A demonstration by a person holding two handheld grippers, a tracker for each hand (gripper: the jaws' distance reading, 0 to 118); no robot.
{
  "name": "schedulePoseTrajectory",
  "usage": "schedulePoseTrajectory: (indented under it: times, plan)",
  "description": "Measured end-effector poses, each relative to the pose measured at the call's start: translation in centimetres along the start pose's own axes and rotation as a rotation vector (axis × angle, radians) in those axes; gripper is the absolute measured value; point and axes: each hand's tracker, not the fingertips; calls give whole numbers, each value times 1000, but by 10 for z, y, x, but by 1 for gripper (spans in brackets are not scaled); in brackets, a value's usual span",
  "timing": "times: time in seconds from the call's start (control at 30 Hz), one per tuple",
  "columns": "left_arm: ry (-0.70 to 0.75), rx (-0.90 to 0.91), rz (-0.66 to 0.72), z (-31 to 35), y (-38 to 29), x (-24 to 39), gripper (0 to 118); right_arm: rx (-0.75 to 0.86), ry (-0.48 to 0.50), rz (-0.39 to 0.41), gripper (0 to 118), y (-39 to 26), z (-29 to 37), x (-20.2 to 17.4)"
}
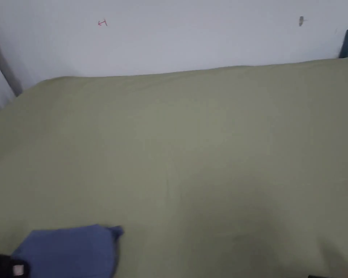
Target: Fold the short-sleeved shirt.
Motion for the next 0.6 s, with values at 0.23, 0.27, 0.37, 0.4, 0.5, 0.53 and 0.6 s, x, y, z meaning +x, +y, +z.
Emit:
schedulePoseTrajectory:
  times: [0.23,0.27,0.37,0.4,0.5,0.53,0.6]
  plan:
    - [-32,106,114,0,-4,-26,67,-16,-23,-1,1,-1,3,-7]
    - [-19,142,152,15,-10,-22,67,-16,-17,19,1,1,7,-12]
    - [175,354,250,78,-23,-12,66,-8,-6,76,1,8,22,-29]
    - [247,433,265,102,-43,15,66,1,-6,92,1,10,28,-35]
    - [358,651,97,131,-81,91,66,27,-40,171,1,14,45,-58]
    - [362,672,-1,135,-80,91,62,36,-73,199,1,16,51,-66]
    - [352,675,-162,117,-101,145,34,61,-99,247,1,19,63,-81]
